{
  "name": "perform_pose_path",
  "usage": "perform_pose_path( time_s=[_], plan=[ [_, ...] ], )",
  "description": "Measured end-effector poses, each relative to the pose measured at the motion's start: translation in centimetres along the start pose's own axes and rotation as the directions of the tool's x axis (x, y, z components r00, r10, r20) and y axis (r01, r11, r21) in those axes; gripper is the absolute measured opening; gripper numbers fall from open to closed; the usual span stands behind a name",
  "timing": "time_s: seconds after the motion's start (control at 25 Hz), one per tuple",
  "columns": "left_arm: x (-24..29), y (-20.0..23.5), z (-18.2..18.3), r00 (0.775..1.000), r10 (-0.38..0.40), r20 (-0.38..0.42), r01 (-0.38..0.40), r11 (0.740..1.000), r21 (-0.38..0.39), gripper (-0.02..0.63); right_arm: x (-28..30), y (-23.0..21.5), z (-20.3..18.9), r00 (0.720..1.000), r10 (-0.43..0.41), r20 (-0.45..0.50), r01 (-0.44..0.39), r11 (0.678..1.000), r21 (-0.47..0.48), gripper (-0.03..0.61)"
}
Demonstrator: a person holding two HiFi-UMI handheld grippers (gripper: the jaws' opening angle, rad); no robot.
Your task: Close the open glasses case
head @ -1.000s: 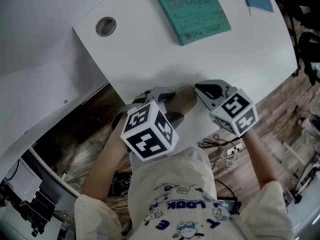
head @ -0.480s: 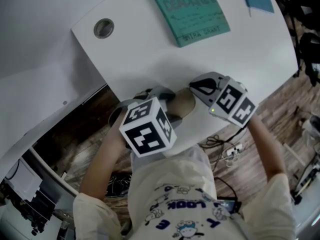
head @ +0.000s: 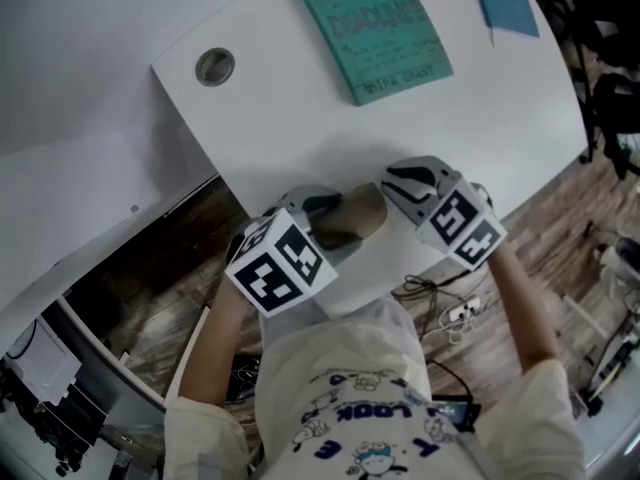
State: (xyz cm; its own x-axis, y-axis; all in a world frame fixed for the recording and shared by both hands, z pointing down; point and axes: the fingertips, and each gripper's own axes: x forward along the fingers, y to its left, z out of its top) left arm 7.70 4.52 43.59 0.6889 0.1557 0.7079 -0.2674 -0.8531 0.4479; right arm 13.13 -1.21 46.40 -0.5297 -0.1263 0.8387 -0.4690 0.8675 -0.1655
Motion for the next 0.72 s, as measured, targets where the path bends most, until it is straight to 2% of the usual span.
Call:
perform_pose_path(
  time_s=[0.08, 0.16, 0.24, 0.32, 0.36, 0.44, 0.52, 0.56, 0.64, 0.72],
  plan=[
    [-0.9, 0.6, 0.4, 0.997, 0.037, 0.07, -0.034, 0.998, -0.054, 0.275, -1.3, -0.8, 0.1, 0.994, -0.089, 0.055, 0.085, 0.993, 0.079, 0.054],
    [-2.6, 1.4, 1.6, 0.981, 0.107, 0.162, -0.094, 0.992, -0.086, 0.275, -2.9, -1.4, 0.7, 0.978, -0.177, 0.11, 0.159, 0.975, 0.158, 0.054],
    [-4.5, 2.2, 3.0, 0.951, 0.191, 0.244, -0.17, 0.98, -0.107, 0.272, -4.5, -2.0, 1.6, 0.945, -0.276, 0.172, 0.235, 0.945, 0.228, 0.034],
    [-6.5, 2.8, 4.4, 0.907, 0.281, 0.313, -0.254, 0.959, -0.124, 0.246, -6.1, -2.5, 2.5, 0.897, -0.385, 0.217, 0.317, 0.903, 0.289, 0.011],
    [-7.5, 3.1, 5.0, 0.88, 0.324, 0.347, -0.295, 0.946, -0.135, 0.197, -6.9, -2.8, 2.9, 0.869, -0.436, 0.235, 0.354, 0.879, 0.32, 0.005],
    [-9.5, 3.3, 6.1, 0.82, 0.403, 0.406, -0.368, 0.915, -0.164, 0.152, -8.5, -2.9, 4.0, 0.808, -0.521, 0.275, 0.396, 0.826, 0.401, 0.003],
    [-11.5, 3.5, 7.0, 0.749, 0.482, 0.455, -0.443, 0.874, -0.198, 0.037, -10.1, -2.5, 5.5, 0.751, -0.582, 0.311, 0.414, 0.782, 0.465, 0.003],
    [-12.6, 3.4, 7.4, 0.709, 0.519, 0.478, -0.478, 0.851, -0.215, 0.003, -10.8, -2.3, 6.2, 0.725, -0.607, 0.325, 0.428, 0.768, 0.477, 0.003],
    [-14.6, 3.1, 8.2, 0.624, 0.581, 0.523, -0.535, 0.805, -0.256, 0.002, -12.0, -1.6, 7.4, 0.681, -0.644, 0.35, 0.462, 0.748, 0.477, 0.003],
    [-16.5, 2.5, 8.7, 0.539, 0.634, 0.554, -0.573, 0.759, -0.31, 0.002, -13.1, -0.9, 8.2, 0.647, -0.672, 0.36, 0.479, 0.726, 0.493, 0.003]
  ],
)
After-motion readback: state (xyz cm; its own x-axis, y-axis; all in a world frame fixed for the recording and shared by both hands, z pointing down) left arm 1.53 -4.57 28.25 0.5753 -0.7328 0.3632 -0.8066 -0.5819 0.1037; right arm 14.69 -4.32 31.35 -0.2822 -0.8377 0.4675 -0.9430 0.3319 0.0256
